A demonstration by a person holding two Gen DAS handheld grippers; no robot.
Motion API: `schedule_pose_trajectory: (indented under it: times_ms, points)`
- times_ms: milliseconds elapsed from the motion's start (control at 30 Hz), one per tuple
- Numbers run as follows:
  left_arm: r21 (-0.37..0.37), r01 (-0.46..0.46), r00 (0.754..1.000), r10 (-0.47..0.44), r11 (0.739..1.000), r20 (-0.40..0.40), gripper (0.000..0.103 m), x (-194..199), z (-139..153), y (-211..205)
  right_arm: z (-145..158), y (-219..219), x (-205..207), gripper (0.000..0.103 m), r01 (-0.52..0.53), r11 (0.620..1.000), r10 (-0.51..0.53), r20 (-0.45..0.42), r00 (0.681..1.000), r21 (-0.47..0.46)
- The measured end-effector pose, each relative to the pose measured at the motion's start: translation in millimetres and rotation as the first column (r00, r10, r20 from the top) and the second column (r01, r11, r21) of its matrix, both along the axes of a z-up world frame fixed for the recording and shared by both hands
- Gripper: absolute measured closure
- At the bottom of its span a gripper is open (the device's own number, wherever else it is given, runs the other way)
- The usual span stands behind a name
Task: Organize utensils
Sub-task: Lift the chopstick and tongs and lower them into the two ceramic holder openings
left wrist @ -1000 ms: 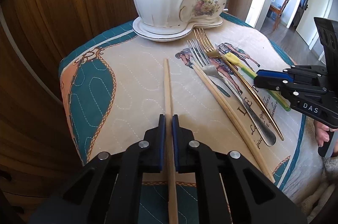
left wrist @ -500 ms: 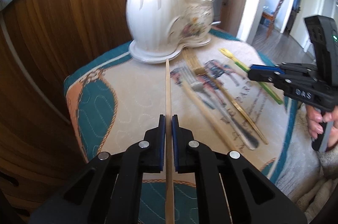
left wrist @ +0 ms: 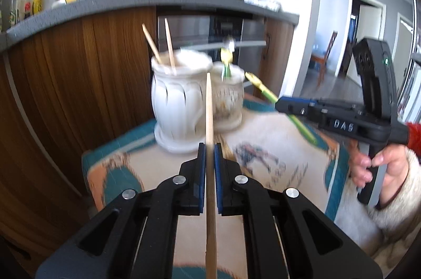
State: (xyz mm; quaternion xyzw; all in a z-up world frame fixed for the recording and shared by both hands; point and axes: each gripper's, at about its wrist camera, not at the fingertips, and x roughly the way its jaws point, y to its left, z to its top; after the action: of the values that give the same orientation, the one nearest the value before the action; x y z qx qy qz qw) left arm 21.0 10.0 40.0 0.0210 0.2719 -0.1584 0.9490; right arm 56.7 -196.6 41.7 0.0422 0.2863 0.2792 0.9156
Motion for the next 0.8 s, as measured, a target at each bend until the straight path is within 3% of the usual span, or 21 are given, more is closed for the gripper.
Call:
schedule_pose_trajectory:
  times_ms: [267,500,800]
  points:
    - [-0.157,-0.04,0.992,0.058,0.987,0.112,0.097,47,36,14,38,9,39,0.092,0.023,0.993,-0.035,0.104,0.994,0.119]
    - [-0.303,-0.033,0.973,0.101,0.952,0.209,0.097,93,64,26,51,16,79,0.092,0.039,0.976,-0.078,0.179,0.981,0.214]
    - [-0.295,-0.052,0.938,0.148,0.954,0.313,0.097,130,66,15,30,14,119,0.092,0.003,0.952,-0.056,0.167,0.984,0.305]
